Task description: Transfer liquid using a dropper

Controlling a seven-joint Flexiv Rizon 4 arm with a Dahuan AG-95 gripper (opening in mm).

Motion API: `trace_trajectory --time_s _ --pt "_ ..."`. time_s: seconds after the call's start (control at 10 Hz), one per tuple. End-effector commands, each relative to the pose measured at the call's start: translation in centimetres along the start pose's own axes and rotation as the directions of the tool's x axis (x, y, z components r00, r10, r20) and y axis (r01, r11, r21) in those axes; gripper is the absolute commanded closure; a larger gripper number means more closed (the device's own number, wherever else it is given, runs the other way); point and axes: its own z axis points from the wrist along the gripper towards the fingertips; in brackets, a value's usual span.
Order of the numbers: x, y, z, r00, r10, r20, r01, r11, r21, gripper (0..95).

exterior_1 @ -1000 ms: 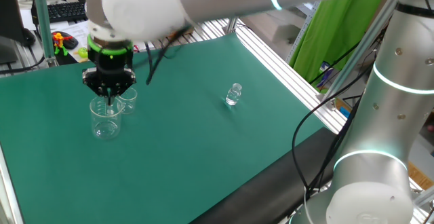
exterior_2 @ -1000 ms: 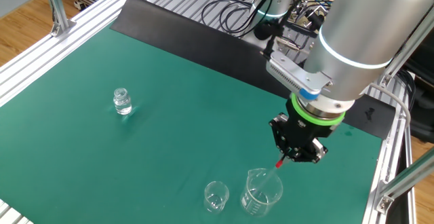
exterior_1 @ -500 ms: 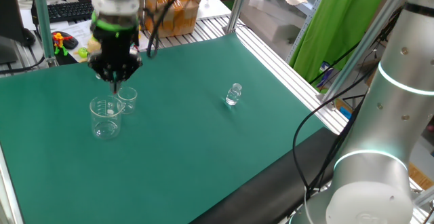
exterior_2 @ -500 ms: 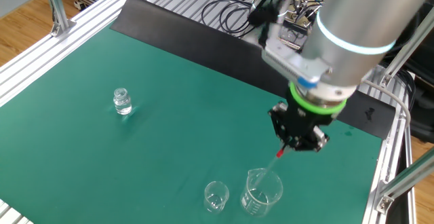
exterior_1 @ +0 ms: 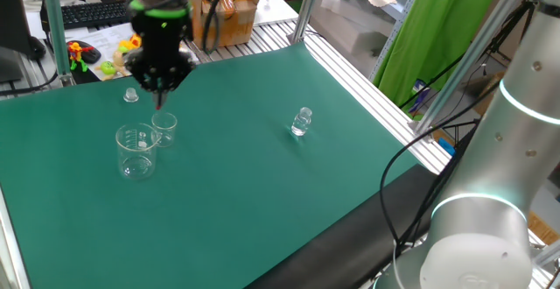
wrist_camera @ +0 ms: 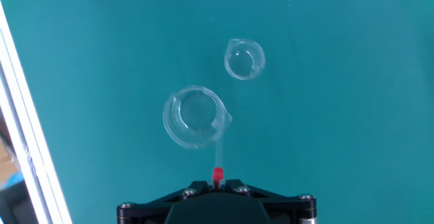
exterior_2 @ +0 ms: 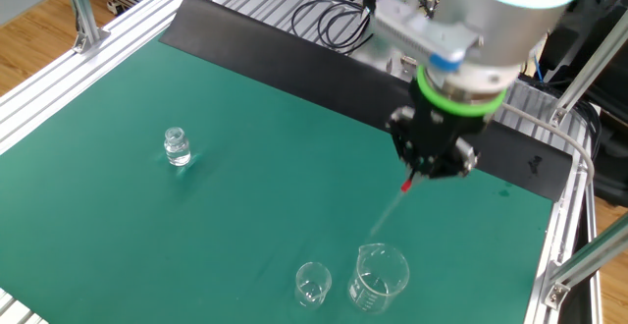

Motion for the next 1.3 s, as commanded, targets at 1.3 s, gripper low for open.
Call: trace_trajectory --time_s 1.3 --pt "-2.6 -12.0 0.5 0.975 -0.218 0.049 0.217 0.976 0.015 95.0"
